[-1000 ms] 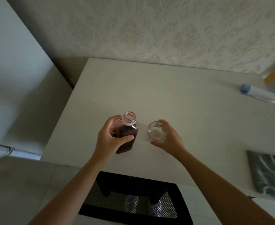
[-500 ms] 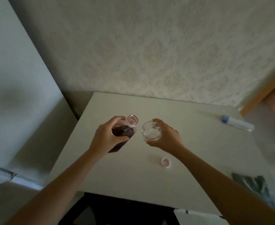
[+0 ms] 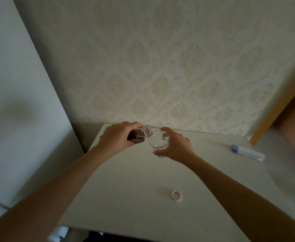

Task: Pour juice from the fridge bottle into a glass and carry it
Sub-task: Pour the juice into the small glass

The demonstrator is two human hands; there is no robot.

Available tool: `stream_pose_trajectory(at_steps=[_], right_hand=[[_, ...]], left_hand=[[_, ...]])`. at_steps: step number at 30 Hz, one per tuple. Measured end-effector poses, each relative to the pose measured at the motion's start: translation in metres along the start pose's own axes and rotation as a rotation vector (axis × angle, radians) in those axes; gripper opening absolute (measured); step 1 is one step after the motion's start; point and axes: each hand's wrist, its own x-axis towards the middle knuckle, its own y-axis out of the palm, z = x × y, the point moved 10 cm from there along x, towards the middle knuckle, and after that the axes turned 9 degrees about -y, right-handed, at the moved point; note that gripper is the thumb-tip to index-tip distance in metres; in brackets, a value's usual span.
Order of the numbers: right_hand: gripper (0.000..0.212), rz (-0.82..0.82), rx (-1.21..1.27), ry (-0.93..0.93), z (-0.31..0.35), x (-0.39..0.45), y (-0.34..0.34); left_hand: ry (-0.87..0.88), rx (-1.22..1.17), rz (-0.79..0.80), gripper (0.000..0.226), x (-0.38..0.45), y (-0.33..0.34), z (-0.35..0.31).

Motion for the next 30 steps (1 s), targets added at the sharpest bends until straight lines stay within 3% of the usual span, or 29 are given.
stream_pose_trajectory(at_steps=[10,30], right_hand=[[0.090,0.002,-0.001,-0.004,0.007,0.002,-0.007],[0.087,0.029,0.002,0.027,0.005,-0.008,-0.014]], left_hand=[[0.141,0.299,-0.050,0.056,0.005,-0.014,-0.024],[0.222,0.348,-0.063,0.057,0.004,-0.016,-0.045]])
